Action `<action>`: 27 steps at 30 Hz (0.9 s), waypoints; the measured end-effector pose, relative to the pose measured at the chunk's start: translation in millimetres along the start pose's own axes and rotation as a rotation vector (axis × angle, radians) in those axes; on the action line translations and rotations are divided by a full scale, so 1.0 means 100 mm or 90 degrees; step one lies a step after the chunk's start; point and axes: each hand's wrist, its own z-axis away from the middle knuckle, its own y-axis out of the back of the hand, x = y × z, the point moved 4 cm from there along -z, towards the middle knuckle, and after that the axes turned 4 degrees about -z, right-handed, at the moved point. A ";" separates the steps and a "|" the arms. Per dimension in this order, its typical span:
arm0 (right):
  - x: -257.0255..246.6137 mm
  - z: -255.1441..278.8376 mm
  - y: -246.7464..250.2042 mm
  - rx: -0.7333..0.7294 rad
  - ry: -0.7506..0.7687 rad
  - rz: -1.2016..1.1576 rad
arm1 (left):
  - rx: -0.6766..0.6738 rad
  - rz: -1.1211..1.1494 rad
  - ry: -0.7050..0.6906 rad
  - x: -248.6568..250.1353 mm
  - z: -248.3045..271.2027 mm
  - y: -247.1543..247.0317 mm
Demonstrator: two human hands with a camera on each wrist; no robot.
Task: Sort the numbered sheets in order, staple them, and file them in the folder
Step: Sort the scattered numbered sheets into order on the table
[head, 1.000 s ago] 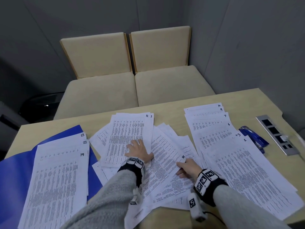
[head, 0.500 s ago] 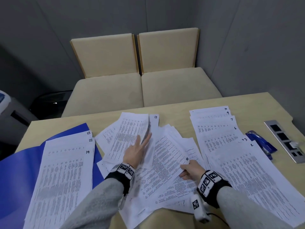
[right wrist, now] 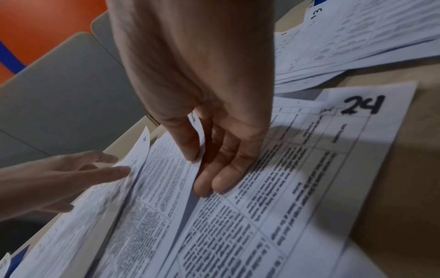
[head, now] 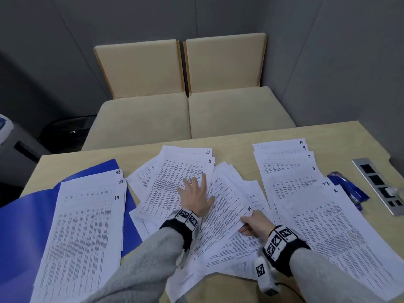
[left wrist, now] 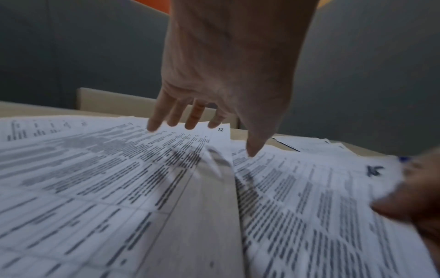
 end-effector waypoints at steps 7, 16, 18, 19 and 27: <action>0.00 0.01 0.00 -0.007 0.010 -0.012 | -0.060 -0.016 0.046 -0.06 -0.32 -0.06; 0.04 -0.05 0.01 -0.034 0.008 -0.043 | -0.077 -0.124 0.067 0.13 -0.39 -0.01; 0.03 -0.02 0.00 -0.040 0.012 -0.049 | -0.086 -0.117 0.069 0.14 -0.44 -0.05; 0.02 0.00 -0.01 -0.039 0.017 -0.054 | -0.095 -0.119 0.065 0.14 -0.44 -0.05; 0.02 -0.01 -0.01 -0.028 0.029 -0.048 | -0.028 -0.002 0.043 -0.12 -0.42 0.15</action>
